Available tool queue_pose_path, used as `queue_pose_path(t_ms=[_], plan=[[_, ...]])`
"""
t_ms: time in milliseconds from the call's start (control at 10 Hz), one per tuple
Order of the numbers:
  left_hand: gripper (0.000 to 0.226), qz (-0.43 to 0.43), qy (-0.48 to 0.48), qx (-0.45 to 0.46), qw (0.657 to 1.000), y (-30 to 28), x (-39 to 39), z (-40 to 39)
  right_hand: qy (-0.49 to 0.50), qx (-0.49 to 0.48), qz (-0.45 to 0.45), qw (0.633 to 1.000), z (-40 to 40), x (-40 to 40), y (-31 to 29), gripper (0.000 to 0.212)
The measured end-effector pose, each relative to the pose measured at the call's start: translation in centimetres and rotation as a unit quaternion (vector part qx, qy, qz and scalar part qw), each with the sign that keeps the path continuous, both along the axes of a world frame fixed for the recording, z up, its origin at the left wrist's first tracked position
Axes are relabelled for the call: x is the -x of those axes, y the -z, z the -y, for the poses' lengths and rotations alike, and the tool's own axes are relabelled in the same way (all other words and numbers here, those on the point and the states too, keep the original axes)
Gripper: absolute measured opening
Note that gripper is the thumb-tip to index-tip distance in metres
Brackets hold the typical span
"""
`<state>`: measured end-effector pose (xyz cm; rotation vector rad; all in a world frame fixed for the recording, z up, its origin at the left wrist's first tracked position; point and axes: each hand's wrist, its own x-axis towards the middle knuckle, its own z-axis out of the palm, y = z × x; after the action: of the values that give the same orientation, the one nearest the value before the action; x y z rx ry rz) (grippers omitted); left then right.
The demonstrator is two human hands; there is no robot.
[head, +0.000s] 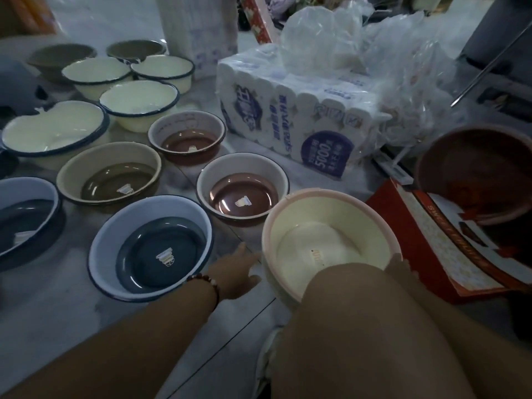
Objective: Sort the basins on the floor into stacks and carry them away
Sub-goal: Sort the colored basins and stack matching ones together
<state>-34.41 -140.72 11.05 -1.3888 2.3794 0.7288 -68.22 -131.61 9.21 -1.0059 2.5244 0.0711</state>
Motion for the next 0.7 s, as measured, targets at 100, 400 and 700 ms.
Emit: queue_pose_path(t_ms=[100, 400, 700], plan=[[0.066, 0.035, -0.017, 0.079, 0.996, -3.7, -5.6, 0.9, -0.131, 0.011, 0.025, 0.991, 2.7, -5.7, -5.5, 0.079], [0.067, 0.123, -0.140, 0.211, 0.960, -14.4, -27.0, -3.5, -0.510, 0.112, -0.030, 0.852, 10.1, -26.5, -22.1, 0.079], [0.069, 0.190, -0.247, 0.163, 0.936, -11.7, -43.1, -5.2, -0.525, 0.068, 0.055, 0.847, 14.4, -44.4, -14.4, 0.067]])
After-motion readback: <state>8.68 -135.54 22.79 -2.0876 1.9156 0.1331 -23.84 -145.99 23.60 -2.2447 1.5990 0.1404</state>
